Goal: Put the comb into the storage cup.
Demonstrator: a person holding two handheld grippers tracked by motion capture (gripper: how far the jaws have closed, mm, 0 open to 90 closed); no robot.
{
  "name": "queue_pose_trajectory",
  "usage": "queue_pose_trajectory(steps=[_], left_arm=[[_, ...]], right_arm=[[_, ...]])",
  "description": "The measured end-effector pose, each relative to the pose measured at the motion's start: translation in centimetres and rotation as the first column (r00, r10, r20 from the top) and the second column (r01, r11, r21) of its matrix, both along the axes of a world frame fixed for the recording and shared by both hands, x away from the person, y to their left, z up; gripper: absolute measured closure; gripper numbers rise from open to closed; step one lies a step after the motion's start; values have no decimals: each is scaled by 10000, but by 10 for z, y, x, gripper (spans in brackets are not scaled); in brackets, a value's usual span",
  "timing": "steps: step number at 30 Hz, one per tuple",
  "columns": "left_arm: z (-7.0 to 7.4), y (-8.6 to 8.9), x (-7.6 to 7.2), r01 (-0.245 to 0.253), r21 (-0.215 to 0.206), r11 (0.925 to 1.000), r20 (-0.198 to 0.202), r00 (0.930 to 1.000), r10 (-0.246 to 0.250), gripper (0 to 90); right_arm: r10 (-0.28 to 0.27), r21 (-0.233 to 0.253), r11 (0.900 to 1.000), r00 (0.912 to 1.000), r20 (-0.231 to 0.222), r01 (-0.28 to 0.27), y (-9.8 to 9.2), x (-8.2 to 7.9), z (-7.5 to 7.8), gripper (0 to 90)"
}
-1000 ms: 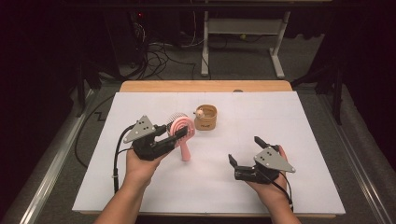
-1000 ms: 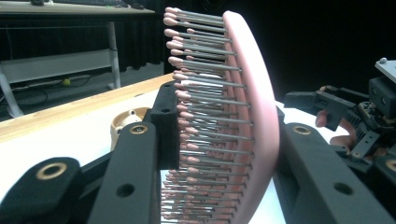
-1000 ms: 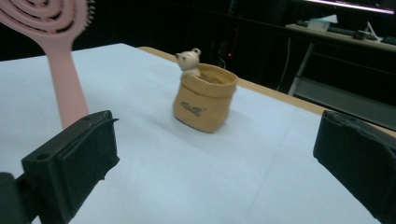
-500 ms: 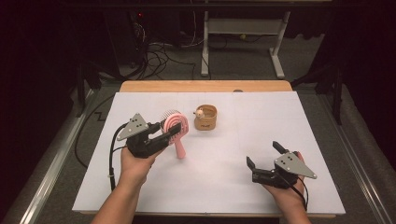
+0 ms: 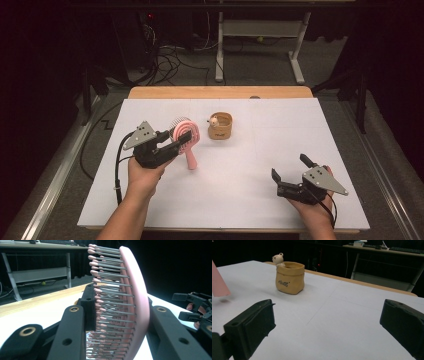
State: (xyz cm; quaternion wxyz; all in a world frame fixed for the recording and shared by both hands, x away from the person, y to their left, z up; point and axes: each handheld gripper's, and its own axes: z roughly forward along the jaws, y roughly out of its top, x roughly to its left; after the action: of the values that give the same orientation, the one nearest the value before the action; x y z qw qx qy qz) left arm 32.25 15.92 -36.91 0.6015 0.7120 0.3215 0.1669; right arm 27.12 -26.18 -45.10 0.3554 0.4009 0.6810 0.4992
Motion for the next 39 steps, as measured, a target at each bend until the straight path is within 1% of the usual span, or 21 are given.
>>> queue_pose_trajectory(steps=[4,6,7,9,10,13,14,16,18,23,25,26,29,31,34,35,37,39], left_arm=[[0,-2,-1,109,-4,9999,67,9999,-109,636],[2,-4,-1,174,-195,9997,70,9998,-173,636],[2,-4,-1,193,-207,9996,82,9998,-191,636],[4,-8,0,235,-76,9997,175,9996,-233,636],[4,-9,1,203,-97,9997,265,9994,-201,636],[4,-11,5,299,-331,9990,214,9993,-292,636],[5,-12,6,278,-336,9990,228,9994,-270,636],[6,-14,8,181,-251,9995,442,9989,-170,636],[8,-15,10,177,-328,9993,472,9988,-162,636],[17,-17,14,132,-596,9981,614,9981,-95,636],[22,-19,16,99,-567,9983,705,9975,-59,636],[24,-19,18,92,-623,9980,727,9973,-46,636],[28,-21,22,61,-845,9964,676,9977,-4,637],[30,-22,25,30,-774,9970,668,9978,22,636],[36,-25,30,36,-872,9962,637,9980,20,637],[37,-26,32,35,-848,9964,636,9980,19,637],[41,-29,34,-14,-797,9968,703,9975,70,637],[45,-31,38,8,-866,9962,751,9972,57,637]], right_arm=[[1,-25,10000,10000,59,0,0,-1,1,3],[-65,9,10000,10000,34,65,-1,-1,1,3],[-65,9,10000,10000,34,65,-1,-1,1,3],[-79,-8,10000,9999,91,79,-1,-1,1,4],[-71,-1,10000,9999,93,71,-2,-1,1,3],[-70,93,9999,9999,123,68,-3,-1,2,3],[-52,90,9999,9999,133,51,-3,-2,2,3],[-38,84,10000,9999,133,37,-3,-2,2,3],[-46,74,10000,9999,158,45,-3,-2,3,4],[-10,65,10000,9998,204,8,-3,-3,4,3],[-9,73,10000,9998,192,7,-3,-3,3,4],[-4,60,10000,9998,178,3,-3,-2,3,4],[15,77,10000,9998,196,-17,-3,-2,3,4],[8,95,10000,9998,217,-11,-3,-3,4,4],[32,84,10000,9997,223,-34,-3,-3,4,4],[44,67,10000,9997,238,-46,-3,-3,4,4],[18,97,10000,9997,260,-21,-3,-3,4,4],[70,88,9999,9996,263,-72,-3,-3,4,4]])
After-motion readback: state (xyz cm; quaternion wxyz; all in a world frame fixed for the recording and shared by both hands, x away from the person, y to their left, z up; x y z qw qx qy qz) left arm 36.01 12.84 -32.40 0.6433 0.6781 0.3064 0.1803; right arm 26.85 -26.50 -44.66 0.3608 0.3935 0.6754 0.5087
